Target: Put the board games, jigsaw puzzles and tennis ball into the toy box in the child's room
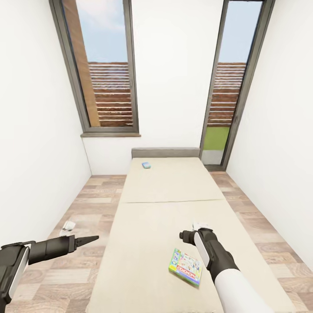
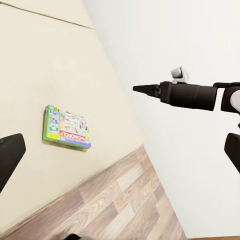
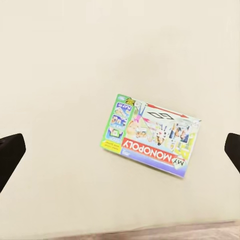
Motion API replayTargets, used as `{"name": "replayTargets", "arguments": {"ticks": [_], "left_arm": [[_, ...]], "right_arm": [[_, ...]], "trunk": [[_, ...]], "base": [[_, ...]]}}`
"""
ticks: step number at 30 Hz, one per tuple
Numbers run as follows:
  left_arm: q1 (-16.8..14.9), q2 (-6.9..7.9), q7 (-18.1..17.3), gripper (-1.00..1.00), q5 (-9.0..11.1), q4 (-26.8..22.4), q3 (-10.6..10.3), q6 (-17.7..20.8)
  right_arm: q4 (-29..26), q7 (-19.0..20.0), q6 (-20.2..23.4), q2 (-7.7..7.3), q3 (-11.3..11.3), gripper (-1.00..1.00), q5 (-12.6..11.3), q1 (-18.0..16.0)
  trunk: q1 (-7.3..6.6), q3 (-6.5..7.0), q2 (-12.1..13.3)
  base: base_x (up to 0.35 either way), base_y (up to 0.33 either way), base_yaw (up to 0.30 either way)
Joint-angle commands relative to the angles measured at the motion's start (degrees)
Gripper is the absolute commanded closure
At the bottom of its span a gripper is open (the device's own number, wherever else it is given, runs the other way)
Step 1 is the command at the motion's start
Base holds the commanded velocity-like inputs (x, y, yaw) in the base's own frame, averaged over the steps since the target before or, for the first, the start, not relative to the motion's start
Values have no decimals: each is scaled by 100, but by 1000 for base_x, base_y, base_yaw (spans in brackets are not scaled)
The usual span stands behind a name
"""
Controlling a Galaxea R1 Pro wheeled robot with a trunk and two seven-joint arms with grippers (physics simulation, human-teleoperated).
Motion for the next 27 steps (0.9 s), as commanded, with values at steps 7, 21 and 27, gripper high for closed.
{"name": "replayTargets", "arguments": {"ticks": [7, 21, 27], "left_arm": [[-5, -4, -17, -100, 16, -1, -22, 48], [47, 16, -18, -100, -25, 31, 8, 46], [55, 46, -6, -100, -24, 54, 105, 42]], "right_arm": [[-2, -39, 10, 10, -11, -100, -35, -5], [8, -43, -42, 12, 10, -100, -25, 4], [12, -43, -47, 12, 12, -100, -15, 4]], "trunk": [[4, -80, -14], [4, -213, -14], [4, -270, -14]], "base": [[0, 0, 0], [0, 0, 0], [0, 0, 0]]}}
